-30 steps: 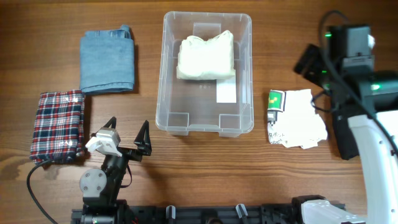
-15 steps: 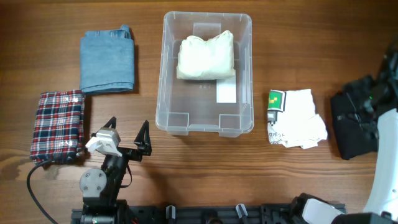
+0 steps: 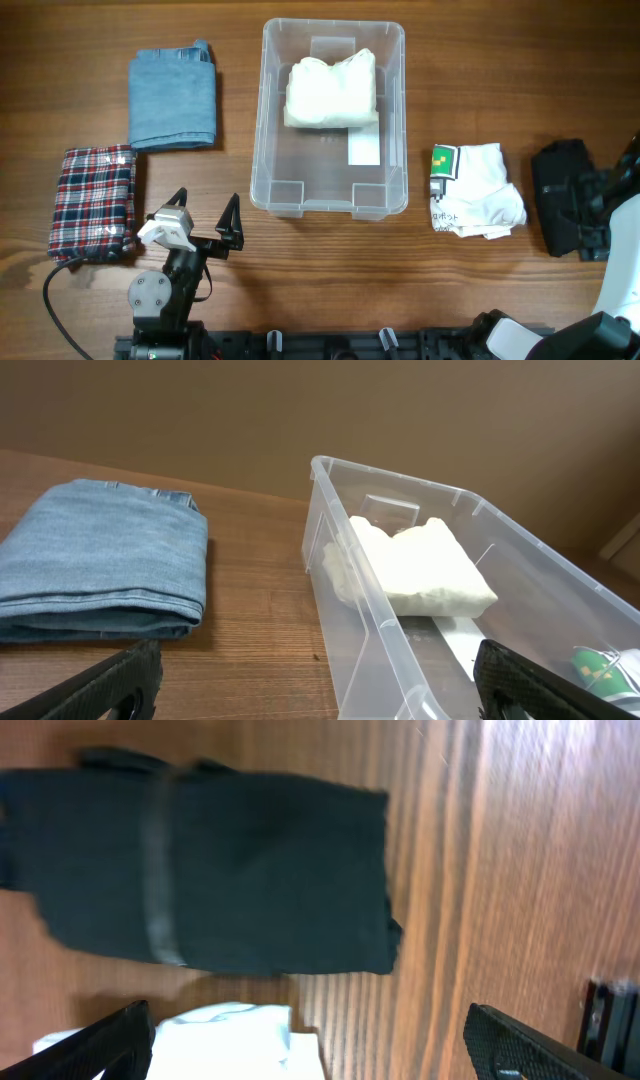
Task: Pack container
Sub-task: 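Withdraw the right gripper and move it to the black folded garment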
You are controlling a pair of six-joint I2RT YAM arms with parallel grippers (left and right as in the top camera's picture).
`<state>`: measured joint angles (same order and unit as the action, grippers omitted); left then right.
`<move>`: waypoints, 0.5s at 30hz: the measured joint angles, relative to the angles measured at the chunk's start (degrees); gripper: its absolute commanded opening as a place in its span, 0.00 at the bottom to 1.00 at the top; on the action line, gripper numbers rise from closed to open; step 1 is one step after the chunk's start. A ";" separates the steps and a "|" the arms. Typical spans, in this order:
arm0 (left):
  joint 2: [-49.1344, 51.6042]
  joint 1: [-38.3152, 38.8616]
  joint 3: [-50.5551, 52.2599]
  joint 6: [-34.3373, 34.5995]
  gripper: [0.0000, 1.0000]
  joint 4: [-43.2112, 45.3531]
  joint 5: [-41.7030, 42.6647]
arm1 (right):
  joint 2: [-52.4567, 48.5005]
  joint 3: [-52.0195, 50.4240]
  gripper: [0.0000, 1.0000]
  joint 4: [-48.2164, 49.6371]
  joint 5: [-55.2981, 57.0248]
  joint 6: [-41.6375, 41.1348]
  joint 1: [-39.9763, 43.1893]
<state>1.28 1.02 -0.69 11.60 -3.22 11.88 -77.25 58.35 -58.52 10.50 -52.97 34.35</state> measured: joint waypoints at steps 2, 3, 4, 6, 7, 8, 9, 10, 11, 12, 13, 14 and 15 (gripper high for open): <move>0.00 0.00 0.00 0.00 1.00 0.00 0.02 | 0.00 -1.29 1.00 0.17 0.00 -2.29 0.63; 0.00 0.00 0.00 0.00 1.00 0.00 0.02 | 0.00 -1.97 1.00 0.76 -0.02 -3.13 1.11; 0.00 0.00 0.00 0.00 1.00 0.00 0.00 | 0.00 -2.62 1.00 1.51 -0.04 -3.69 1.55; 0.00 0.00 0.00 0.00 1.00 0.00 0.02 | 0.00 -4.63 1.00 3.10 -0.02 -4.79 3.23; 0.00 0.00 0.00 0.00 1.00 0.00 0.00 | 0.00 -5.29 1.00 3.52 -0.02 -5.05 3.87; 0.00 0.00 0.00 0.00 1.00 0.00 0.00 | 0.00 -5.97 1.00 4.04 -0.02 -5.33 4.57; 0.00 0.00 0.00 0.00 1.00 0.00 0.00 | 0.00 -6.71 1.00 4.68 -0.02 -5.55 5.44; 0.00 0.00 0.00 0.00 1.00 0.00 0.02 | 0.00 -7.19 1.00 5.14 -0.04 -5.55 6.12; 0.00 0.00 0.00 0.00 1.00 0.00 0.00 | 0.00 -7.69 0.99 5.99 -0.04 -5.51 7.10; 0.00 0.00 0.00 0.00 1.00 0.00 0.02 | 0.00 -7.93 1.00 7.15 -0.04 -4.98 7.82; 0.00 -0.02 0.00 0.00 1.00 0.00 0.02 | 0.00 -8.02 1.00 8.76 -0.04 -4.09 8.79; 0.00 0.00 0.00 0.00 1.00 0.00 0.00 | 0.00 -8.02 1.00 9.94 -0.09 -3.19 9.40; 0.00 0.00 0.00 0.00 1.00 0.00 0.02 | 0.00 -8.02 1.00 11.13 -0.48 -2.14 10.08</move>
<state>1.28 1.02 -0.69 11.60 -3.22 11.90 -77.25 50.33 -47.40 10.02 -55.11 44.42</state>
